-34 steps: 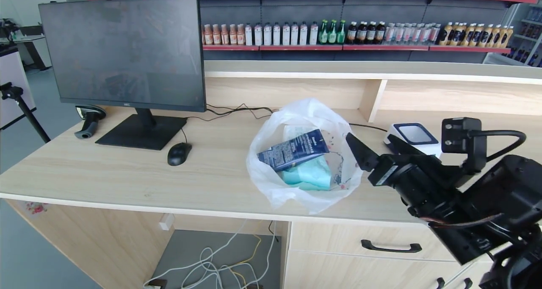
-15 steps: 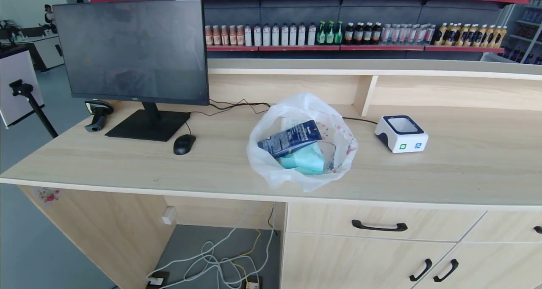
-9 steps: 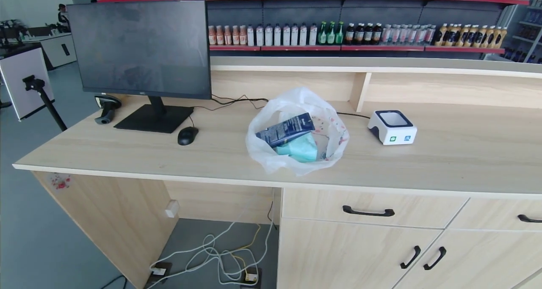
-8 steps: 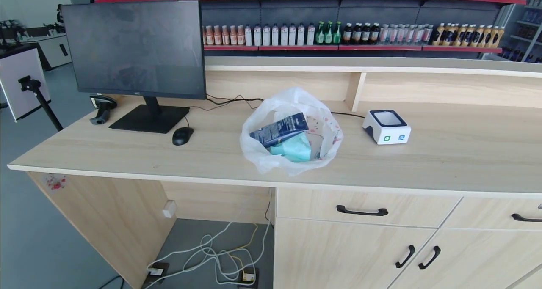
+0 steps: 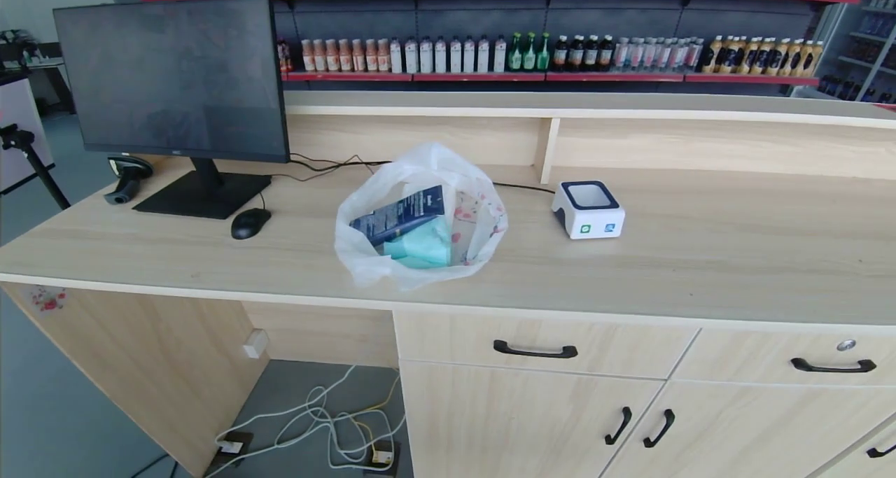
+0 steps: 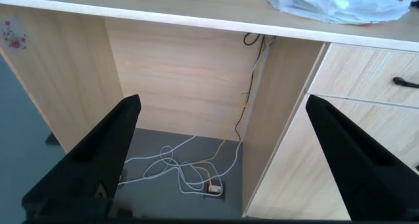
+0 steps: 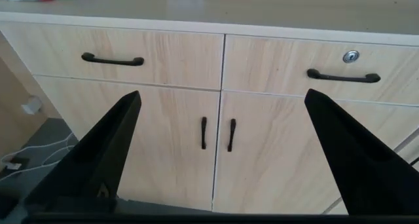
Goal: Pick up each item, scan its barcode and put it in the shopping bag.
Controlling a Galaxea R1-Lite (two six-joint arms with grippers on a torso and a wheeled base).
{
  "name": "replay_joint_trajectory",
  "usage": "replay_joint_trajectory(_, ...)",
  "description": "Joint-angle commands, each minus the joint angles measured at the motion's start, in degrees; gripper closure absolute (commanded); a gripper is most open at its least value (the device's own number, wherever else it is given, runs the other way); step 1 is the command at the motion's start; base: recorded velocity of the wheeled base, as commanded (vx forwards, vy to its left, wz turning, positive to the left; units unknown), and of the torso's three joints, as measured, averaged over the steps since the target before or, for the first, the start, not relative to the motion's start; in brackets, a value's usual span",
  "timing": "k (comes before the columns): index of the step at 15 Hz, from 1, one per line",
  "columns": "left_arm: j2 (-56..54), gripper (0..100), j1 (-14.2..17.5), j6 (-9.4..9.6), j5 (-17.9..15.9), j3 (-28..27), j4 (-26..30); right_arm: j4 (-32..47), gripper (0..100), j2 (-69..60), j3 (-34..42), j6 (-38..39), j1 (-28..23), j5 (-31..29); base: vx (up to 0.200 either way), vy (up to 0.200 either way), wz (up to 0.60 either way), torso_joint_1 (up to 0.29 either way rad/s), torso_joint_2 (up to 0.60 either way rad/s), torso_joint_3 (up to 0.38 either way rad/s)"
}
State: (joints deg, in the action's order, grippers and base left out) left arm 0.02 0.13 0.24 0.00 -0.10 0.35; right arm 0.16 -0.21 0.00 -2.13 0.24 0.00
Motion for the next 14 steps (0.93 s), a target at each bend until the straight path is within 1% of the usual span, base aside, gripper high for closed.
replay_joint_trajectory(1, 0.0, 0, 0.0, 0.02, 0.0, 0.0, 0.0, 0.0, 0, 0.2, 0.0, 0.4, 0.1, 0.0, 0.0, -0.2, 0.0, 0.002, 0.0, 0.002)
replay_joint_trajectory(3, 0.0, 0, 0.0, 0.02, 0.0, 0.0, 0.0, 0.0, 0, 0.2, 0.0, 0.6, 0.1, 0.0, 0.0, -0.2, 0.0, 0.0, 0.0, 0.005)
replay_joint_trajectory(6, 0.0, 0, 0.0, 0.02, 0.0, 0.0, 0.0, -0.1, 0, 0.2, 0.0, 1.2, 0.0, 0.0, 0.0, -0.2, -0.6, 0.005, 0.0, 0.002)
replay_joint_trajectory(8, 0.0, 0, 0.0, 0.02, 0.0, 0.0, 0.0, -0.1, 0, 0.2, 0.0, 0.9, 0.0, 0.0, 0.0, -0.2, 0.0, 0.002, 0.0, 0.002)
replay_joint_trajectory(14, 0.0, 0, 0.0, 0.02, 0.0, 0.0, 0.0, -0.1, 0, 0.2, 0.0, 0.9, 0.1, 0.0, 0.0, 0.0, 0.0, 0.0, 0.0, 0.0)
